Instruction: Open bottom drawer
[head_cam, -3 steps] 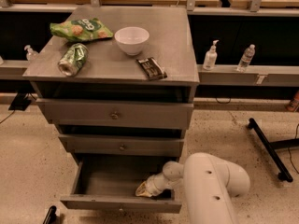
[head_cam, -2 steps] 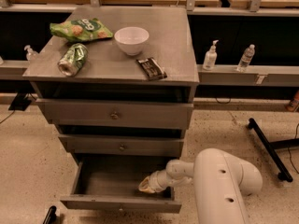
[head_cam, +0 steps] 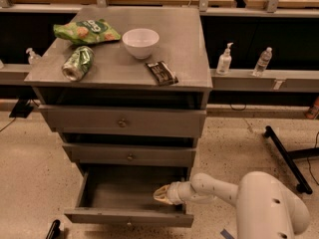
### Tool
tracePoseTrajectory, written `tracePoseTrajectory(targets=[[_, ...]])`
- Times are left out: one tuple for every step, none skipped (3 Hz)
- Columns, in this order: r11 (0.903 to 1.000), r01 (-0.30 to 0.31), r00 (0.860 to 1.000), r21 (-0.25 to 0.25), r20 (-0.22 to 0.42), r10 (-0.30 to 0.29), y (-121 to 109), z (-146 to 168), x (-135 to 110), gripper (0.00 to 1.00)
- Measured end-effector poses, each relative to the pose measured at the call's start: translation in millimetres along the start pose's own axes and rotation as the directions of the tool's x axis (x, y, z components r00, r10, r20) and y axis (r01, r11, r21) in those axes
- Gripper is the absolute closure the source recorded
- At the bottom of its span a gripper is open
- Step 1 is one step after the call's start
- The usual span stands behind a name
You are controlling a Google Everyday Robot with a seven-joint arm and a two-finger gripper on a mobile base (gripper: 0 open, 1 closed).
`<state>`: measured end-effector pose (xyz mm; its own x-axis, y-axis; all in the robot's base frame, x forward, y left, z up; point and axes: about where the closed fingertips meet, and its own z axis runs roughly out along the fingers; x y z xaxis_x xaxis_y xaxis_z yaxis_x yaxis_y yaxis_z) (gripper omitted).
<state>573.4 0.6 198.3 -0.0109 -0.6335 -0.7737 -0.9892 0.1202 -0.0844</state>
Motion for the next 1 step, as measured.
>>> tracePoseTrajectory(targets=[[0.9999,-0.007,1.0,0.015,0.014,0.007,0.2,-8.0,2.7,0.84]])
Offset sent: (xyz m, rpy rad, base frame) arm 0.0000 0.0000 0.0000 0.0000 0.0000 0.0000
